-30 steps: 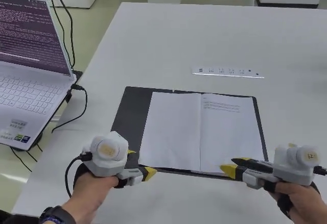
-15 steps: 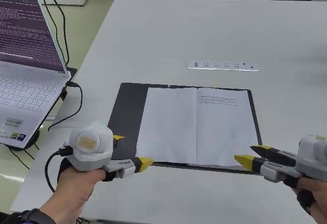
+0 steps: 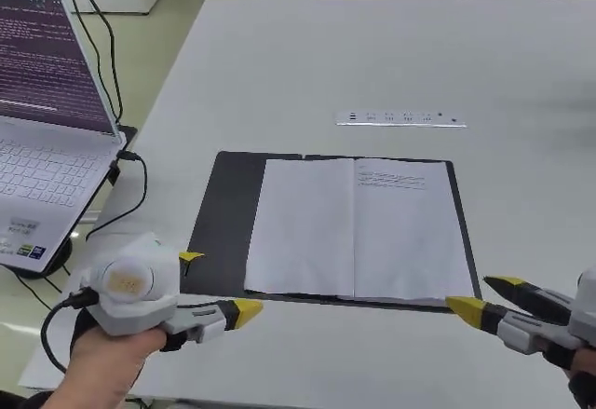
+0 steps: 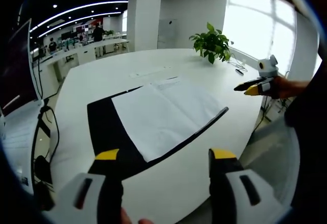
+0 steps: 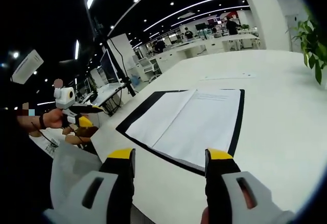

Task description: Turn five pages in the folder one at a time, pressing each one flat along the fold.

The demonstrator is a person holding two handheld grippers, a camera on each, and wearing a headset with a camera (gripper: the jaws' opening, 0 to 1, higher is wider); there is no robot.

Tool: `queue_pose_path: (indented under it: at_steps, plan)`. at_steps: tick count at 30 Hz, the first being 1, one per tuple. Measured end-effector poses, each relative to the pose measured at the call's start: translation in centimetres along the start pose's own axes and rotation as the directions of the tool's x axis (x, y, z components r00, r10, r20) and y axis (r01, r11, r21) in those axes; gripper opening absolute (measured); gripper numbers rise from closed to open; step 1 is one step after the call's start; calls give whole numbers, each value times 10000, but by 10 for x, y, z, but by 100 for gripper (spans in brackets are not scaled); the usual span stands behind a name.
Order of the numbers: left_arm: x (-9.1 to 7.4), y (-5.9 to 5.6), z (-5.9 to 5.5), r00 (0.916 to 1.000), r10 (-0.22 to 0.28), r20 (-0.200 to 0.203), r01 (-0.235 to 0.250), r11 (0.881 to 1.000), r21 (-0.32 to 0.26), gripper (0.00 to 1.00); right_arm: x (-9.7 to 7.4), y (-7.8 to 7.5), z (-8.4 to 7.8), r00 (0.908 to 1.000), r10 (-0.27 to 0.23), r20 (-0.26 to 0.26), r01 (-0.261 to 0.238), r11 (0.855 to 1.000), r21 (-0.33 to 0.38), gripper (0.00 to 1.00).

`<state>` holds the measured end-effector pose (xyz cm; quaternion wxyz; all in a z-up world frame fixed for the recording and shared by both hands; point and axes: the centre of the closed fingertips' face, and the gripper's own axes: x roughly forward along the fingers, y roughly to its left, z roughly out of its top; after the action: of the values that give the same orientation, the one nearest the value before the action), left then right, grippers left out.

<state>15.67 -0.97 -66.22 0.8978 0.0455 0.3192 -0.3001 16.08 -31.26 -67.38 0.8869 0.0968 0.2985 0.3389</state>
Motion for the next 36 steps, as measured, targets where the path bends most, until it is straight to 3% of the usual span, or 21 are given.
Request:
queue_pose_path:
  at_steps: [6, 16, 28, 36]
  plan:
    - [-7, -1, -2, 9999, 81, 132, -79, 9998, -161, 70, -8, -1, -6, 9999, -152, -64, 151, 9999, -47, 57]
    - [-12, -2, -8, 9998, 177, 121, -173, 9993, -342, 72, -20, 2, -19, 9964, -509, -685, 465, 9969, -636, 64]
    - [-13, -2, -18, 9997, 206, 121, -199, 9982, -564, 73, -28, 4, -22, 9951, -746, -649, 718, 9964, -452, 68]
    - [-9, -3, -14, 9999, 99, 112, -93, 9987, -503, 72, -30, -1, -25, 9949, -784, -641, 767, 9967, -282, 69]
